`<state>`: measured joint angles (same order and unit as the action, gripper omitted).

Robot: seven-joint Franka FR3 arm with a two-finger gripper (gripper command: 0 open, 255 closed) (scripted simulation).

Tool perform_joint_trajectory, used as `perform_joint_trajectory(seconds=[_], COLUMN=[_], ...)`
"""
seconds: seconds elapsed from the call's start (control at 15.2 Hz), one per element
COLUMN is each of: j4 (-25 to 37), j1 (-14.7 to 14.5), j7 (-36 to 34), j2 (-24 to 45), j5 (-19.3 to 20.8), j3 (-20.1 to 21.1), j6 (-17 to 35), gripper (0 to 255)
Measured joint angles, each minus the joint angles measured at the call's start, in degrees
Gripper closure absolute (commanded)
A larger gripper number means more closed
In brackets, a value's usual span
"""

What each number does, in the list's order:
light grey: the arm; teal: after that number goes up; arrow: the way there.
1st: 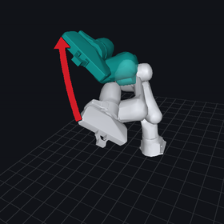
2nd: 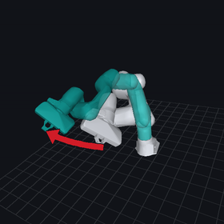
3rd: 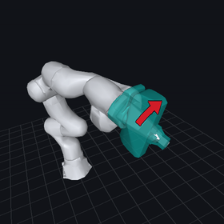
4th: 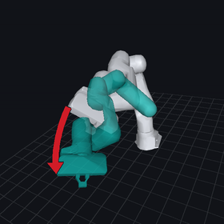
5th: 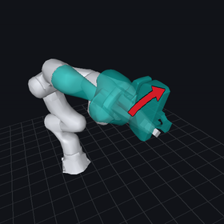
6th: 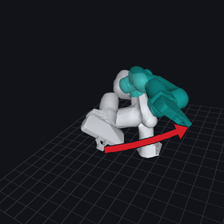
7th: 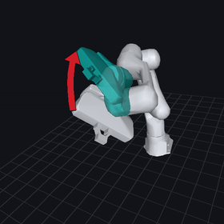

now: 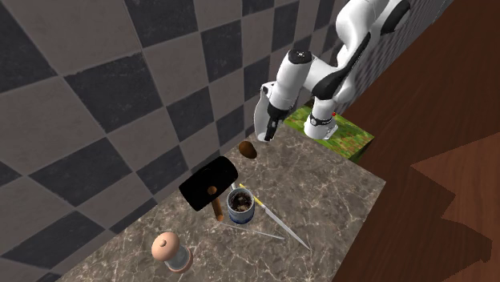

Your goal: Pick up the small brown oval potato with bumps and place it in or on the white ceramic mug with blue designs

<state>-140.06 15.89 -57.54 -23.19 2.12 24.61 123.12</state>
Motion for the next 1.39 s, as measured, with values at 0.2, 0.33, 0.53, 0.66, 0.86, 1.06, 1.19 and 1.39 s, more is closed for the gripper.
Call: perform_joint_trajectory(seconds=[0.2, 0.33, 0.53, 0.66, 0.86, 1.06, 1.19, 1.39], j4=[3.0, 5.5, 8.9, 9.6, 9.2, 8.6, 8.5, 8.5], j1=[4.5, 7.1, 9.4, 9.8, 10.1, 10.3, 10.3, 10.3], j7=[-13.9, -22.9, -36.2, -39.6, -41.7, -42.9, -43.2, -43.3], j2=[8.0, 13.1, 20.8, 23.3, 25.5, 27.0, 27.4, 27.5], j5=[5.4, 9.8, 16.7, 19.0, 21.3, 23.0, 23.5, 23.6], j3=[5.0, 7.1, 8.8, 8.7, 8.3, 8.0, 7.9, 7.8], j6=[2.6, 2.9, 3.0, 3.6, 5.4, 7.0, 7.4, 7.5], gripper=[0, 0, 0, 0, 0, 0, 0, 0])
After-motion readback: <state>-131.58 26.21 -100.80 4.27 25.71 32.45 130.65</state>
